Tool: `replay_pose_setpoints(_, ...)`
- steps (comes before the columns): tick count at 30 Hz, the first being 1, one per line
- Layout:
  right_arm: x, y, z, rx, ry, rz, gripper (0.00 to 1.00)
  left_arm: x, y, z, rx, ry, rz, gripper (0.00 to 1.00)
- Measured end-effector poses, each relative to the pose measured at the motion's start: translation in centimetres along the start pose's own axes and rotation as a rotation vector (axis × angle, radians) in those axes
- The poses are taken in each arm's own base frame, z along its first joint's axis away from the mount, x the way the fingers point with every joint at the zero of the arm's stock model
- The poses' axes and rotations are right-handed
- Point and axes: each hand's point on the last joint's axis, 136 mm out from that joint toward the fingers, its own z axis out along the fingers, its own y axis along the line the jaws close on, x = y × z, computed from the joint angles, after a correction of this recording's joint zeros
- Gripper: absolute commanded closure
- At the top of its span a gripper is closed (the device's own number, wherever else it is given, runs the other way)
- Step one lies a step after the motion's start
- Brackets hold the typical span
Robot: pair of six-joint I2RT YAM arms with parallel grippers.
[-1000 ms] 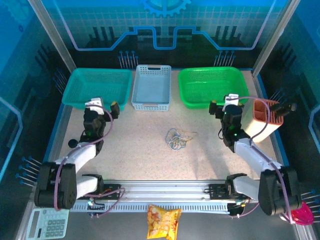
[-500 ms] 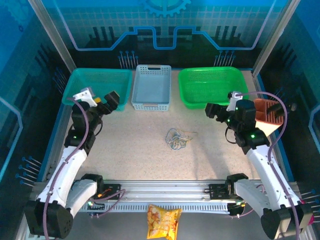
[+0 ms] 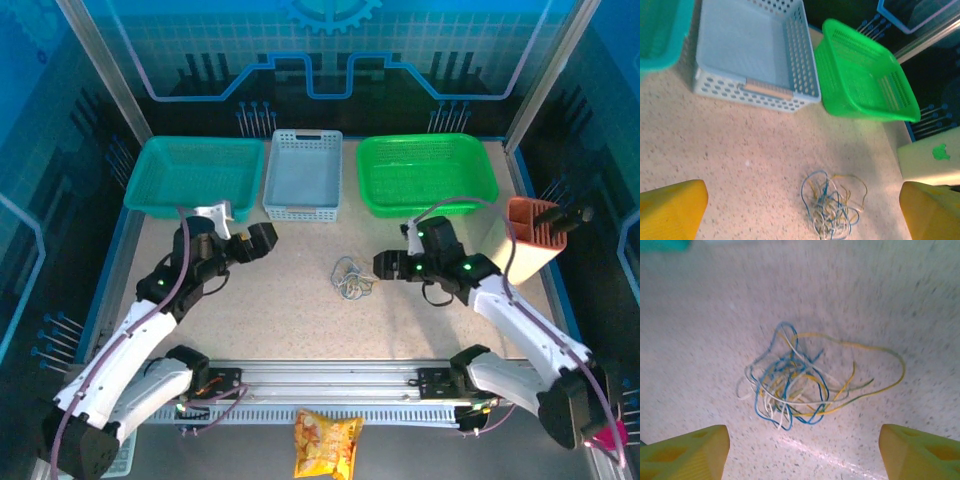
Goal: Untangle the cables
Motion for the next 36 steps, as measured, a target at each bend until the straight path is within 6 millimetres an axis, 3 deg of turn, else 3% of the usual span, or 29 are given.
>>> replay_pose_setpoints(6, 1.4, -0.9, 3.1, 0.053, 0.094, -0.006, 0.26, 3.2, 2.1, 0.9, -0.062, 0.075, -0.036, 0.01)
replay_pose_setpoints(10, 1.7, -0.9, 4.0, 0.058, 0.117, -0.029, 0.29, 3.6, 2.4, 1.1, -0.073, 0.089, -0.052, 0.01)
replay_pose_setpoints(22, 2.6, 1.4, 3.1, 0.029, 0.107, -0.172, 0.20, 5.1, 2.8, 2.5, -0.105, 0.153, -0.072, 0.01)
replay_pose_setpoints(29, 2.7, 1.3, 3.2, 0.046, 0.117, -0.212, 0.20, 2.7, 1.2, 2.1, -0.085, 0.097, -0.064, 0.01)
replay_pose_setpoints(36, 2.6, 1.2, 4.0, 0.077, 0.143, -0.246, 0.24, -0.3, -0.5, -0.1, -0.065, 0.001, -0.051, 0.01)
